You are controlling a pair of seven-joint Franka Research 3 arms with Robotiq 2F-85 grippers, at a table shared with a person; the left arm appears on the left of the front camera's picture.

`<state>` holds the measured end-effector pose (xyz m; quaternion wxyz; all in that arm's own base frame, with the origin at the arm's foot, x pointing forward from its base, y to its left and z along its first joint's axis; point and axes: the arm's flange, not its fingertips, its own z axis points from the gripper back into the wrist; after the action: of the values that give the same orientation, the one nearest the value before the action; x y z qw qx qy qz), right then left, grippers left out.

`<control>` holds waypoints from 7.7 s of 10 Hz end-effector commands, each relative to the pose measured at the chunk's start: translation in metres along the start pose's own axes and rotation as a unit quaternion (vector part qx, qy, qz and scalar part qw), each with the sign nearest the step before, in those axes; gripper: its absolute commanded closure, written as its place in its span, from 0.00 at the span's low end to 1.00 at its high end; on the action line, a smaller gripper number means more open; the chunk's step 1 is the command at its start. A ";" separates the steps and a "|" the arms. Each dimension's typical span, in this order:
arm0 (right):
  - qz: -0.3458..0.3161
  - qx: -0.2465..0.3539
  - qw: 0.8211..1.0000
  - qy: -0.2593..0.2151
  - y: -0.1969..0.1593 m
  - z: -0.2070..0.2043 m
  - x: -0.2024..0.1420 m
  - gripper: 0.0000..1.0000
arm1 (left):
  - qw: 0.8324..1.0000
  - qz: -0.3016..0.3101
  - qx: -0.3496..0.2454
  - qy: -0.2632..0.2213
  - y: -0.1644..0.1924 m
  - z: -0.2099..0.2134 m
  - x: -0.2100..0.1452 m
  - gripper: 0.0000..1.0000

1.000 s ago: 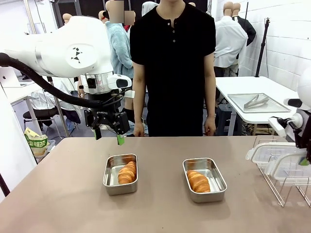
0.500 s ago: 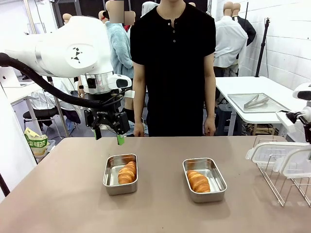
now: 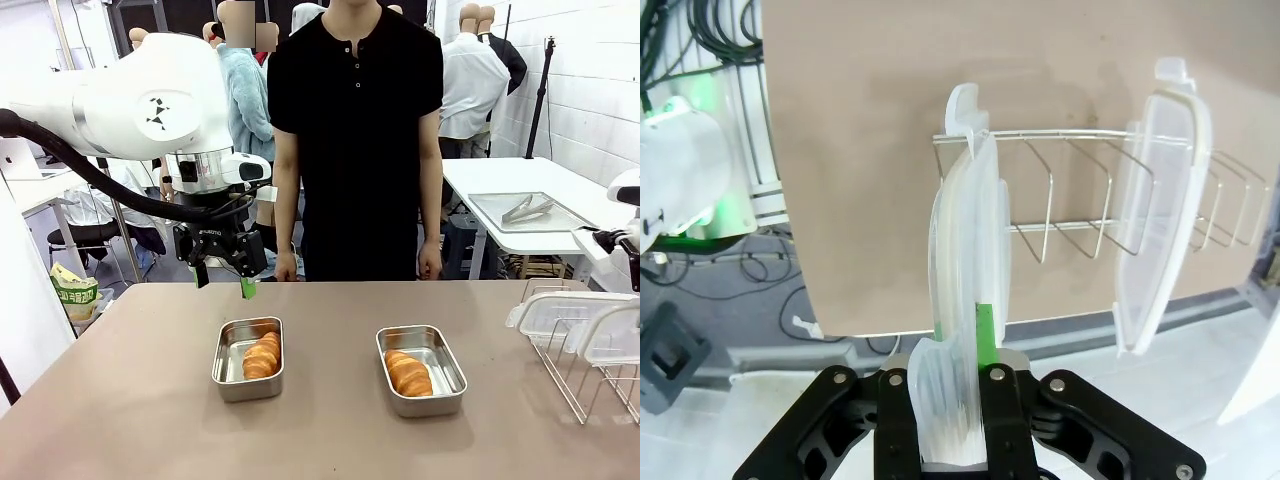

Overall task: Place the bread in airtight containers.
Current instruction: Pick up one Airtight Container lid and hand it to the human, then release when the human grabs the Airtight Container lid.

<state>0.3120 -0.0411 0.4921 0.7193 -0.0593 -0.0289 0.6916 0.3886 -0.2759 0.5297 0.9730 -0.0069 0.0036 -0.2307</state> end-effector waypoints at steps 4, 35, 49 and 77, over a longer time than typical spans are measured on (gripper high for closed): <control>0.013 -0.019 1.000 -0.016 -0.011 0.039 -0.001 1.00 | 1.000 0.001 0.004 0.000 0.001 0.002 -0.001 0.00; 0.065 -0.083 0.993 -0.062 -0.031 0.079 0.007 1.00 | 1.000 0.001 0.004 0.000 0.001 0.002 -0.001 0.00; 0.331 -0.309 0.882 -0.134 -0.144 0.152 0.174 1.00 | 1.000 0.001 0.004 0.000 0.001 0.002 -0.001 0.00; 0.329 -0.279 0.889 -0.151 -0.167 0.130 0.193 1.00 | 1.000 0.001 0.004 0.000 0.001 0.002 -0.001 0.00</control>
<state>0.4681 0.1526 0.6332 0.3940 -0.1617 -0.2964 0.8548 0.3887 -0.2761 0.5298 0.9730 -0.0069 0.0035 -0.2308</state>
